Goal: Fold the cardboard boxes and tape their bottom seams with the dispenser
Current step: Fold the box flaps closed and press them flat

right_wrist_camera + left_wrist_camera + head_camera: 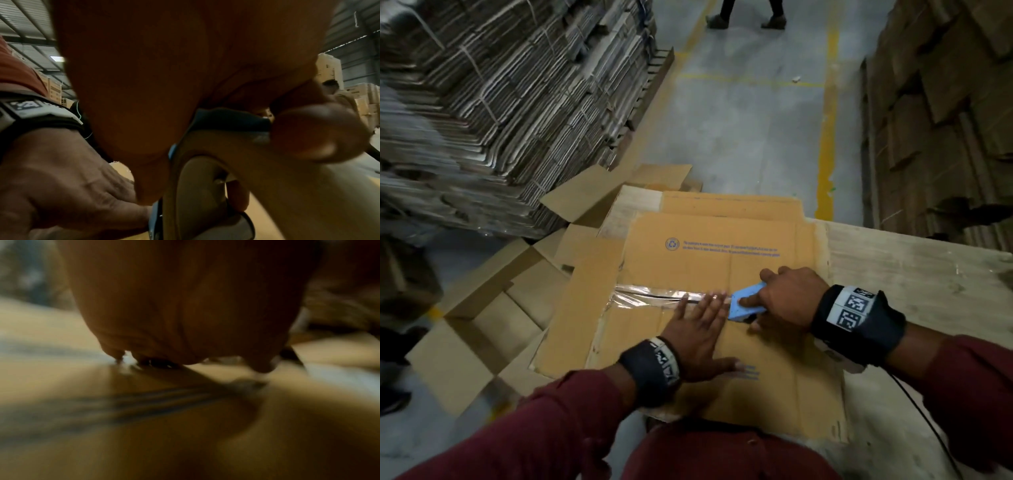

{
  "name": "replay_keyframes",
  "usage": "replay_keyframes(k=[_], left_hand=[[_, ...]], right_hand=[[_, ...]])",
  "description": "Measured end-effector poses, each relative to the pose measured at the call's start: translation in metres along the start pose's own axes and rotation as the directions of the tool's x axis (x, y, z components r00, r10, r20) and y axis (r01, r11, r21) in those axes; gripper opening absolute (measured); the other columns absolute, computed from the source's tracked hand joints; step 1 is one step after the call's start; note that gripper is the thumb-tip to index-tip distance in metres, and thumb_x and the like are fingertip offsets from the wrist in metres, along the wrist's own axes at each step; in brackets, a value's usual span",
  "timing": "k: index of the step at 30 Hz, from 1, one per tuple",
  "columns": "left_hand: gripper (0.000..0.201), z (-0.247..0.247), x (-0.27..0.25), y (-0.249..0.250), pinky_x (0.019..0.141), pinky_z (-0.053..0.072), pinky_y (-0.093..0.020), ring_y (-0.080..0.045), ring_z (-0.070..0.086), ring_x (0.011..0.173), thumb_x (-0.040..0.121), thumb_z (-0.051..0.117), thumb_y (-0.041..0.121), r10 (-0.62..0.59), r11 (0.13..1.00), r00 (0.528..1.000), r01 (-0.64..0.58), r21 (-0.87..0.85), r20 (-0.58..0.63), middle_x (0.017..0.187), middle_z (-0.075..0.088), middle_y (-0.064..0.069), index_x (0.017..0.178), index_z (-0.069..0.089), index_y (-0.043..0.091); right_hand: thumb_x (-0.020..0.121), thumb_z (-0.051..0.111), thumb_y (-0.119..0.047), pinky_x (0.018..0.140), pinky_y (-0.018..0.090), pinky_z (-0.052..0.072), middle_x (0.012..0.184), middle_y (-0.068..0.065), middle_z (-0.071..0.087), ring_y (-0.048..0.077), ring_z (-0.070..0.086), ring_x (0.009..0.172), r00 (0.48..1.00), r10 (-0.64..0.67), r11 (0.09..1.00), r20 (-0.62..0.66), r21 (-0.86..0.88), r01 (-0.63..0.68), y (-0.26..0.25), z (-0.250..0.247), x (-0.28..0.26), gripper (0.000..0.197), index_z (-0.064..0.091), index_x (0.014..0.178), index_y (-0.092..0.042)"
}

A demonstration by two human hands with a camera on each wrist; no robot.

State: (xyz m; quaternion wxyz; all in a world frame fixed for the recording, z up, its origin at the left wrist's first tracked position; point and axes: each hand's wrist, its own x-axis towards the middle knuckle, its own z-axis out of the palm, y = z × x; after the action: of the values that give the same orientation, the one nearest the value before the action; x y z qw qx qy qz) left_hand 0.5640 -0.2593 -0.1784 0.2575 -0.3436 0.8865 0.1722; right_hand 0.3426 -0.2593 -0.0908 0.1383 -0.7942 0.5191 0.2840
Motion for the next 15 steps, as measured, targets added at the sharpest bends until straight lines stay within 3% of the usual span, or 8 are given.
replay_keyframes(k=[2, 4, 7, 9, 12, 15], left_hand=[[0.129, -0.002, 0.01, 0.016, 0.125, -0.012, -0.056, -0.021, -0.025, 0.156, 0.075, 0.015, 0.101, -0.024, 0.998, 0.999, 0.025, -0.053, 0.031, 0.165, -0.033, -0.002, 0.16, -0.022, 0.011], [0.122, -0.002, 0.007, -0.003, 0.125, -0.012, -0.056, -0.017, -0.023, 0.156, 0.078, 0.013, 0.098, -0.092, 0.995, 0.996, 0.093, -0.045, 0.008, 0.162, -0.037, 0.004, 0.161, -0.022, 0.017], [0.115, 0.001, -0.021, -0.079, 0.125, -0.01, -0.057, -0.014, -0.021, 0.157, 0.077, 0.004, 0.095, -0.335, 0.942, 0.94, 0.333, -0.043, -0.065, 0.16, -0.038, 0.009, 0.16, -0.024, 0.021], [0.113, 0.003, -0.048, -0.126, 0.124, -0.011, -0.06, -0.017, -0.026, 0.155, 0.077, 0.003, 0.098, -0.449, 0.893, 0.893, 0.446, -0.06, -0.039, 0.161, -0.04, 0.008, 0.156, -0.031, 0.025], [0.121, 0.003, -0.068, -0.142, 0.122, -0.017, -0.059, -0.023, -0.035, 0.151, 0.072, 0.004, 0.101, -0.489, 0.87, 0.872, 0.49, -0.058, 0.027, 0.162, -0.041, -0.001, 0.154, -0.034, 0.021], [0.126, 0.004, -0.049, -0.1, 0.12, -0.02, -0.06, -0.027, -0.04, 0.148, 0.072, 0.007, 0.103, -0.403, 0.912, 0.915, 0.404, -0.065, 0.033, 0.158, -0.045, -0.005, 0.153, -0.034, 0.015]], right_hand=[[0.099, 0.039, -0.069, 0.078, 0.039, 0.044, 0.132, 0.009, 0.046, 0.035, 0.056, 0.111, 1.0, 0.0, 1.0, -0.004, 0.011, 0.0, 0.002, 0.0, 0.001, 0.052, 0.034, 0.149, -0.056], [0.098, 0.037, -0.071, 0.082, 0.04, 0.044, 0.133, 0.008, 0.047, 0.034, 0.056, 0.113, 1.0, -0.003, 0.999, -0.006, 0.037, 0.004, 0.006, -0.001, 0.0, 0.053, 0.033, 0.149, -0.057], [0.098, 0.035, -0.072, 0.084, 0.04, 0.045, 0.134, 0.006, 0.047, 0.033, 0.055, 0.115, 1.0, -0.01, 0.998, -0.005, 0.059, 0.01, 0.01, -0.001, -0.004, 0.053, 0.033, 0.149, -0.058], [0.098, 0.034, -0.072, 0.083, 0.039, 0.046, 0.133, 0.006, 0.047, 0.032, 0.056, 0.114, 1.0, -0.015, 0.998, -0.012, 0.06, 0.015, 0.01, 0.0, -0.004, 0.053, 0.034, 0.148, -0.058], [0.097, 0.033, -0.073, 0.084, 0.039, 0.046, 0.134, 0.005, 0.047, 0.032, 0.057, 0.115, 1.0, -0.011, 0.998, -0.004, 0.065, 0.012, 0.009, -0.002, 0.001, 0.052, 0.032, 0.148, -0.06], [0.096, 0.035, -0.073, 0.086, 0.039, 0.046, 0.133, 0.004, 0.048, 0.032, 0.056, 0.117, 1.0, 0.001, 0.998, 0.014, 0.061, -0.002, 0.008, -0.006, 0.005, 0.053, 0.032, 0.147, -0.061]])
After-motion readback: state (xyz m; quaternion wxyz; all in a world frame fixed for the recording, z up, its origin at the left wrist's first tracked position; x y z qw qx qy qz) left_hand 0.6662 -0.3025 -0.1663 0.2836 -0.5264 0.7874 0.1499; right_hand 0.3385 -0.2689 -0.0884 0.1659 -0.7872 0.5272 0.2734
